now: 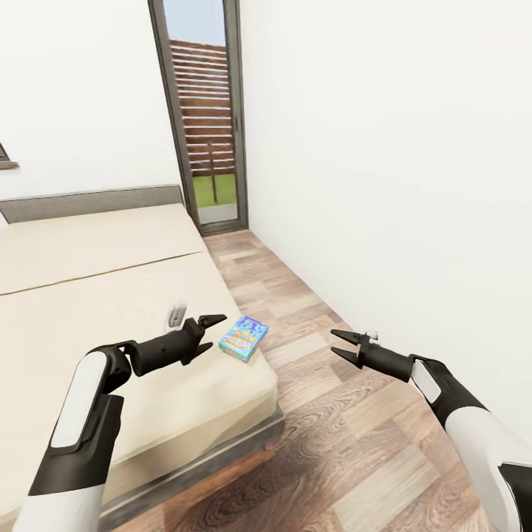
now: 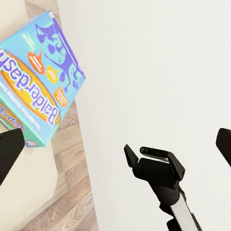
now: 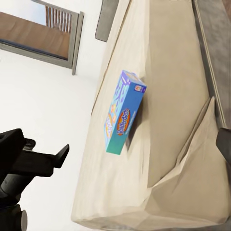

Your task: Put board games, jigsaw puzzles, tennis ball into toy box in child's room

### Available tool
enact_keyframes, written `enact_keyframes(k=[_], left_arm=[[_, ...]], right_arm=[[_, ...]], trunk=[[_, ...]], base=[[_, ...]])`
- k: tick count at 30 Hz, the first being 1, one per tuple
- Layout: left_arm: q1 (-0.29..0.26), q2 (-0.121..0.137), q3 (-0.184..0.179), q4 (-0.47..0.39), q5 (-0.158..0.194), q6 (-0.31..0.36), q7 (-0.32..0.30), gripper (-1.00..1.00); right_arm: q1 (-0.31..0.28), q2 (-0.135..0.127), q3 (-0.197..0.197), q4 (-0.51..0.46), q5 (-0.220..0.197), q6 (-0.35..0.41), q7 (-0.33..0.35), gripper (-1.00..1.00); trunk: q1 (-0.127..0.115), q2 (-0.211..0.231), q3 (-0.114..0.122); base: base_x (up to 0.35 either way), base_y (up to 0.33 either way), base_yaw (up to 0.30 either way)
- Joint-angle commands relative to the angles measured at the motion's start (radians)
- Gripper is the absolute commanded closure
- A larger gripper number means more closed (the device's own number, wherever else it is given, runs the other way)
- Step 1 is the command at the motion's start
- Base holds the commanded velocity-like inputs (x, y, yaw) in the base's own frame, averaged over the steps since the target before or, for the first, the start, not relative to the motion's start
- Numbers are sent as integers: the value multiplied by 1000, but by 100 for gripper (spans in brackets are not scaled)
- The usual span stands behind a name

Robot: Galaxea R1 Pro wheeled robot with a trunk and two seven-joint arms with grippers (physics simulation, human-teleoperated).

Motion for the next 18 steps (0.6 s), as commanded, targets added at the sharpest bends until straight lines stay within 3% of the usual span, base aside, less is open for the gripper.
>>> enact_keyframes(k=[1, 9, 18], left_arm=[[-1, -2, 2, -1, 7, 4, 10, -100], [-4, -4, 1, -1, 0, 3, 8, -100], [-7, -5, 1, -1, 0, 3, 7, -100]], right_arm=[[0, 0, -1, 0, -3, 6, 1, -100], [0, 1, -1, 1, -2, 6, -3, -100], [0, 1, -1, 1, -2, 6, -3, -100]], trunk=[[0, 0, -1], [0, 0, -1], [0, 0, -1]], base=[[0, -44, 0], [0, -24, 18], [0, -8, 152]])
